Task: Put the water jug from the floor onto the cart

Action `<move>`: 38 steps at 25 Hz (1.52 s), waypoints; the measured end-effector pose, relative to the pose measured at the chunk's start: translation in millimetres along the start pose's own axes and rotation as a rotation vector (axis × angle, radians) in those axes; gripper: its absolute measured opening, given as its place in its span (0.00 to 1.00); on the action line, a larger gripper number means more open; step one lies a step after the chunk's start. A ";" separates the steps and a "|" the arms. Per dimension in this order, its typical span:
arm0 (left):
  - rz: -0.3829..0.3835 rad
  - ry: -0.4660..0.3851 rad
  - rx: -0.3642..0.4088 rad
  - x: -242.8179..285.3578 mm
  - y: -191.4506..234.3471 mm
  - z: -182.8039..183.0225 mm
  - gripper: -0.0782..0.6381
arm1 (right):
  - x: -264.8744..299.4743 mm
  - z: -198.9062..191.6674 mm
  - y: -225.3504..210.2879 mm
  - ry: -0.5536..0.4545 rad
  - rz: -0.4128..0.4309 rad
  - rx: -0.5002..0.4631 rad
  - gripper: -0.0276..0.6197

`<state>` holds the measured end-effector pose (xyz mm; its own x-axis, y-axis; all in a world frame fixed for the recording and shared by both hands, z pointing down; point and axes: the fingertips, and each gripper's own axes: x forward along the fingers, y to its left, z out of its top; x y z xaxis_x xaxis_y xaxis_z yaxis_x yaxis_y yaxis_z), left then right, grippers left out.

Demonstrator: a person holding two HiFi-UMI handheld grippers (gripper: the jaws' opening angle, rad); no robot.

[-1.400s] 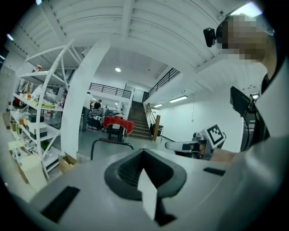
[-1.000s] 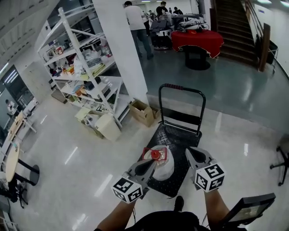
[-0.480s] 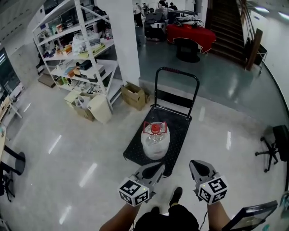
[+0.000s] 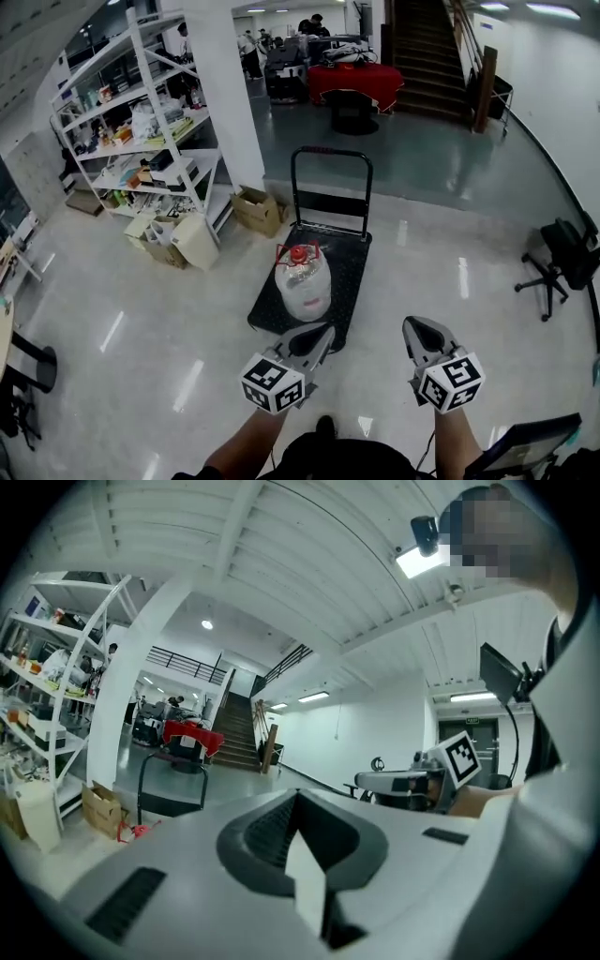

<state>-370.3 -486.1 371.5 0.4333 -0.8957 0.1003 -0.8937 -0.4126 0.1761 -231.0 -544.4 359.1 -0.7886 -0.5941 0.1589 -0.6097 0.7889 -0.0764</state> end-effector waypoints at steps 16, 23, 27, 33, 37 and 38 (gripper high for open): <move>0.000 0.123 0.041 -66.1 -297.6 -66.6 0.11 | -310.6 -69.2 -26.9 -0.002 -0.057 0.080 0.05; 0.005 0.156 0.072 -127.8 -344.9 -76.7 0.11 | -378.4 -54.0 17.4 -0.095 -0.076 0.066 0.05; -0.057 0.134 0.089 -164.1 -384.3 -84.2 0.11 | -421.9 -60.7 52.7 -0.099 -0.112 0.055 0.05; -0.108 0.111 0.022 -269.8 -404.0 -129.1 0.11 | -465.1 -95.9 155.8 -0.049 -0.141 0.024 0.05; -0.181 0.108 0.023 -331.5 -415.2 -155.9 0.11 | -494.3 -127.4 218.3 -0.004 -0.176 0.061 0.05; -0.185 0.109 0.017 -346.8 -417.4 -159.1 0.11 | -504.6 -134.3 232.9 0.013 -0.189 0.075 0.05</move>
<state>-129.0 23.1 418.9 0.5995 -0.7815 0.1730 -0.7991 -0.5721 0.1846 35.7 -39.8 393.3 -0.6587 -0.7280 0.1899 -0.7514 0.6494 -0.1167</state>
